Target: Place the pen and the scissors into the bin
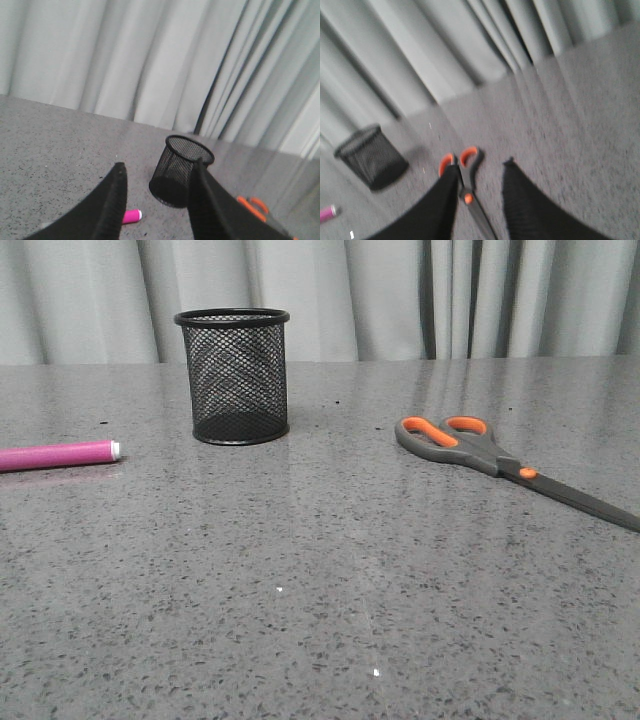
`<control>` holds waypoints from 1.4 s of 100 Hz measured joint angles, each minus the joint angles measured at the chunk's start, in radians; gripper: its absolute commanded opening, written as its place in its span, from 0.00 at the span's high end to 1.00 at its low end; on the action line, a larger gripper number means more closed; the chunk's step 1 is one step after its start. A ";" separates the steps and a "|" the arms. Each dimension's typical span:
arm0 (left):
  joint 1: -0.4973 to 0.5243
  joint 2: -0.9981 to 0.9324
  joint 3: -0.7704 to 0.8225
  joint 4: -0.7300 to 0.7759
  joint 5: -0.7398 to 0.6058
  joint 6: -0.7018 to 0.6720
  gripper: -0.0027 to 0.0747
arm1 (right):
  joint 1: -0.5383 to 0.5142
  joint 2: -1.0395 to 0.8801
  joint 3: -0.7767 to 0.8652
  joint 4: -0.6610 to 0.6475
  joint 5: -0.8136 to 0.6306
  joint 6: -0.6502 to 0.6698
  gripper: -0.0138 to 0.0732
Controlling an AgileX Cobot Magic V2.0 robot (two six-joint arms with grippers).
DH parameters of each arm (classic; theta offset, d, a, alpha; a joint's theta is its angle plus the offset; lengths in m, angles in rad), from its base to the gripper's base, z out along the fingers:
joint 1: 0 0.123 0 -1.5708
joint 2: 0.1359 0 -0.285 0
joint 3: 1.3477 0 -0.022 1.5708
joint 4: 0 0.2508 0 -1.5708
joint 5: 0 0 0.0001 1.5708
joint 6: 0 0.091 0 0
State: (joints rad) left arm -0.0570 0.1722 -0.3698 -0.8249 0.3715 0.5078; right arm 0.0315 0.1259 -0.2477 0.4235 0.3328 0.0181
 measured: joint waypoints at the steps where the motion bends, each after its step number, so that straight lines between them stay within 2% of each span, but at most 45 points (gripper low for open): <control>1: 0.000 0.009 -0.009 0.008 0.017 0.004 0.74 | 0.000 0.006 -0.008 0.000 0.013 -0.002 0.43; 13: 0.000 0.182 -0.168 0.125 0.137 0.065 0.73 | 0.000 0.112 -0.065 0.000 0.091 -0.053 0.43; 31: -0.045 0.431 -0.378 0.272 0.253 0.164 0.59 | 0.000 0.172 -0.089 -0.002 0.079 -0.099 0.43; 52: -0.140 0.718 -0.566 0.469 0.439 0.174 0.63 | 0.000 0.175 -0.090 -0.002 0.058 -0.103 0.43; 70: -0.190 0.935 -0.664 0.613 0.528 0.200 0.64 | 0.028 0.175 -0.090 -0.004 0.053 -0.104 0.43; 93: -0.192 1.128 -0.736 0.705 0.627 0.377 0.64 | 0.076 0.175 -0.090 -0.006 0.035 -0.104 0.43; 110: -0.192 1.205 -0.790 0.719 0.658 0.534 0.64 | 0.089 0.175 -0.090 -0.027 0.035 -0.104 0.43; 140: -0.192 1.327 -0.878 0.706 0.702 0.646 0.64 | 0.089 0.175 -0.090 -0.031 0.035 -0.107 0.43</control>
State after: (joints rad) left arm -0.2495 1.4992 -1.2475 -0.1186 1.0737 1.1534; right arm 0.1206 0.3007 -0.3375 0.3926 0.3681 -0.0885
